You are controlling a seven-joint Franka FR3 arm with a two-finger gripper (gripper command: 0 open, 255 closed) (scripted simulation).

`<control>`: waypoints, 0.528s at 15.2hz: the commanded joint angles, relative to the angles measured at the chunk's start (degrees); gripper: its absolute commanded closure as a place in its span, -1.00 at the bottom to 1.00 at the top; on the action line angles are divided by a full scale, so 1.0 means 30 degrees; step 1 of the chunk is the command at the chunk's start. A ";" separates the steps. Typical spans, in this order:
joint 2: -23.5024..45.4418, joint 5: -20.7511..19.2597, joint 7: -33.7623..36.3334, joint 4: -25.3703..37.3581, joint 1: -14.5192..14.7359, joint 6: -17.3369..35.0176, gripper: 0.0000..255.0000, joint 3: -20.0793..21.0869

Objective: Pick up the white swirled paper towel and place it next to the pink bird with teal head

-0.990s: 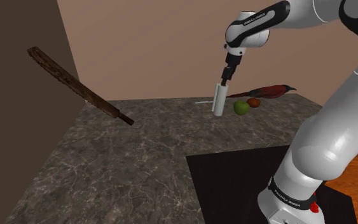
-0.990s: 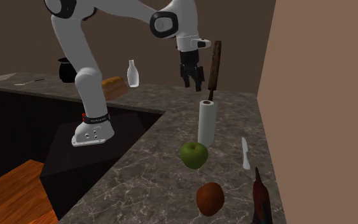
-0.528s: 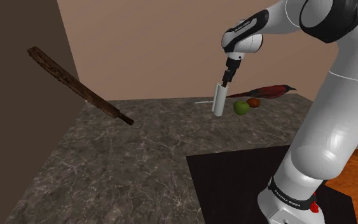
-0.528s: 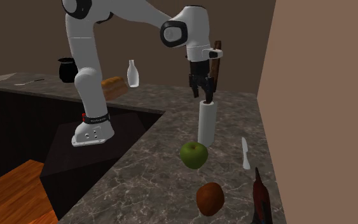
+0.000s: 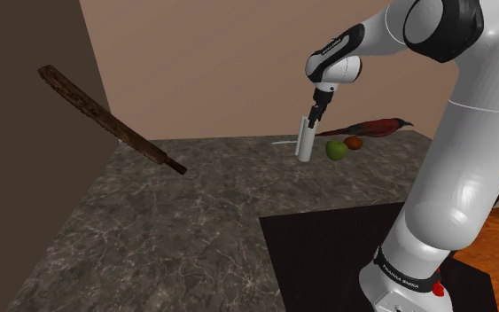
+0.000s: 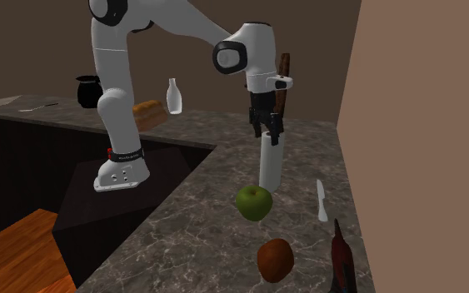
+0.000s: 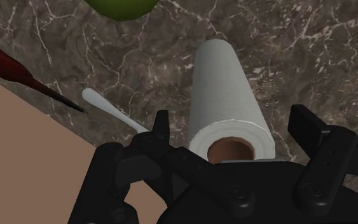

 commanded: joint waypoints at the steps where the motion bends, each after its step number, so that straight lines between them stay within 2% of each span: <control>1: 0.0040 0.0035 -0.0018 0.0001 -0.0004 0.0038 -1.00 0.0005; 5: 0.0039 0.0033 -0.0017 0.0002 -0.0003 0.0034 -1.00 0.0004; 6: 0.0039 0.0033 -0.0017 0.0002 -0.0003 0.0034 1.00 0.0004; 8: 0.0037 0.0032 -0.0018 -0.0001 -0.0004 0.0036 1.00 0.0004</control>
